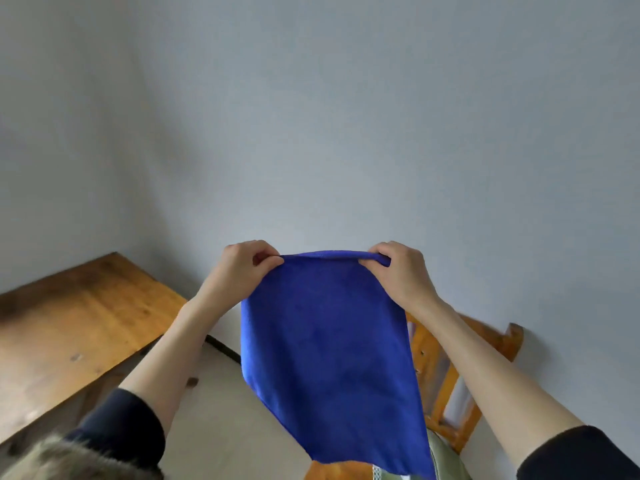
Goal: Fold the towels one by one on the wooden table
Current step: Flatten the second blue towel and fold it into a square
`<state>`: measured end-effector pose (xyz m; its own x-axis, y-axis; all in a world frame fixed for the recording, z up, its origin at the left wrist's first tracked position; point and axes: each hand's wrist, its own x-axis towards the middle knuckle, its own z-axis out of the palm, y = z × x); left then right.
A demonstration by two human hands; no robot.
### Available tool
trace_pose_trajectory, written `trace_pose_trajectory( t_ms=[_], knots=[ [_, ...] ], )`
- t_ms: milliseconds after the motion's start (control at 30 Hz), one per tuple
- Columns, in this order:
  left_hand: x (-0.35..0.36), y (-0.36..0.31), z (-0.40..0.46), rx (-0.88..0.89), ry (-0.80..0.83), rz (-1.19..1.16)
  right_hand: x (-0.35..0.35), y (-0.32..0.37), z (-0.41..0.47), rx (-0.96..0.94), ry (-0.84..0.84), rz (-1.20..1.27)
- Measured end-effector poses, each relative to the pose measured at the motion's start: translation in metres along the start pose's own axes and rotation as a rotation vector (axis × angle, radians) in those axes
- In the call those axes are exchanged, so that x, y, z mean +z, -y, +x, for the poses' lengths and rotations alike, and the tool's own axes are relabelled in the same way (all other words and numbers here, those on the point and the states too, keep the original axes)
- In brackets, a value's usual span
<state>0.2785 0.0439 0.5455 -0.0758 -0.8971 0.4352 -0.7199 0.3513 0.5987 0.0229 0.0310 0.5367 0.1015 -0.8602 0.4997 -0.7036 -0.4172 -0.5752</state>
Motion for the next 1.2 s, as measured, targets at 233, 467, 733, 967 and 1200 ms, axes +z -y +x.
trace_pose_trajectory(
  t_ms=[233,467,733,967,1200],
  knots=[
    [-0.101,0.077,-0.052,-0.137,-0.177,0.083,0.099,0.097,0.028,-0.112,0.160,0.103],
    [-0.196,0.186,-0.103,-0.323,-0.245,0.173,0.235,0.194,0.051,-0.099,0.301,0.258],
    [-0.270,0.272,-0.115,-0.434,-0.298,0.281,0.350,0.272,0.085,-0.147,0.394,0.330],
    [-0.319,0.338,-0.064,-0.488,-0.388,0.355,0.432,0.320,0.171,-0.231,0.457,0.383],
    [-0.370,0.391,0.021,-0.510,-0.576,0.415,0.485,0.366,0.281,-0.329,0.409,0.496]
  ],
)
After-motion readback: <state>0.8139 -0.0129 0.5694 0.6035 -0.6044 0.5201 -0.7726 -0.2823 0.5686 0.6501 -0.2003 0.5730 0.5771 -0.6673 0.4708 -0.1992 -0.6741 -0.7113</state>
